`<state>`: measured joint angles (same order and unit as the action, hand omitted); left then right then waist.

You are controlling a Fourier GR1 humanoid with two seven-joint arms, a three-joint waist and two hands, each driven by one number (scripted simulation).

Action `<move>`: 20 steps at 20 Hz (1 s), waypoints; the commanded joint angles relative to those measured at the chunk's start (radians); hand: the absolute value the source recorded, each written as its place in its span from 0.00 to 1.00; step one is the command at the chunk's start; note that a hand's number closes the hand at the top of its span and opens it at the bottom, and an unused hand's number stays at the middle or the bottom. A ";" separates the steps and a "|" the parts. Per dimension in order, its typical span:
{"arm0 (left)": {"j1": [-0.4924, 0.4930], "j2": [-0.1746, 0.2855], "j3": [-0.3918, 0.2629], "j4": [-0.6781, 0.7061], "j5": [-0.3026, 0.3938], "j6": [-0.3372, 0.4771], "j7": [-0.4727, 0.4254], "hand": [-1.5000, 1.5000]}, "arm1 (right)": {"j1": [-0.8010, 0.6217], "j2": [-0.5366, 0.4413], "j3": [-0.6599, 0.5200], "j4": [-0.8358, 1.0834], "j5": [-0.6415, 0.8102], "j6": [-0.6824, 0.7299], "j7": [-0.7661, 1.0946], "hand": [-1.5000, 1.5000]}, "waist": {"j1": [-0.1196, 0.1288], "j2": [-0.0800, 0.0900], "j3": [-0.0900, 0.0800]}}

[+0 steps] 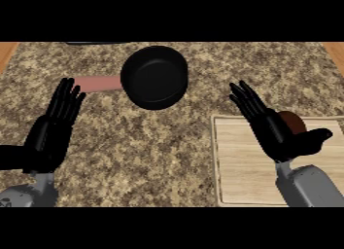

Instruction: Pick the cupcake from the tray and place it in the pot

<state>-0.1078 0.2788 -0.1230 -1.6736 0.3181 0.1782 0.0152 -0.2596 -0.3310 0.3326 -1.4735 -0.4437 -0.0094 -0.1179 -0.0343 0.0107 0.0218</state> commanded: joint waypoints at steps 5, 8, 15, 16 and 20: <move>-0.071 0.081 0.082 0.015 -0.075 0.088 0.085 0.50 | -0.169 -0.304 -0.294 0.228 -0.068 0.299 -0.175 1.00 | 0.061 0.003 -0.015; -0.040 0.068 0.077 0.050 -0.057 0.070 0.075 0.50 | -0.155 -0.491 -0.226 0.233 0.278 0.177 -0.252 1.00 | 0.055 0.013 -0.019; -0.102 0.077 0.073 0.062 -0.065 0.066 0.140 0.50 | -0.184 -0.443 -0.354 0.660 0.204 0.420 -0.793 0.00 | 0.074 0.007 -0.016; -0.126 0.070 0.063 0.069 -0.086 0.093 0.172 0.50 | -0.246 -0.447 -0.340 0.686 0.234 0.429 -0.801 0.00 | 0.074 0.005 -0.017; -0.105 0.075 0.087 0.087 -0.085 0.075 0.150 0.50 | -0.322 -0.542 -0.299 0.700 0.298 0.518 -0.767 0.00 | 0.060 -0.003 -0.021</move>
<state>-0.2171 0.3519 -0.0473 -1.6131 0.2382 0.2628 0.1715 -0.5114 -0.8055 0.0133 -0.8260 -0.1971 0.3756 -0.8130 0.0327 0.0133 0.0039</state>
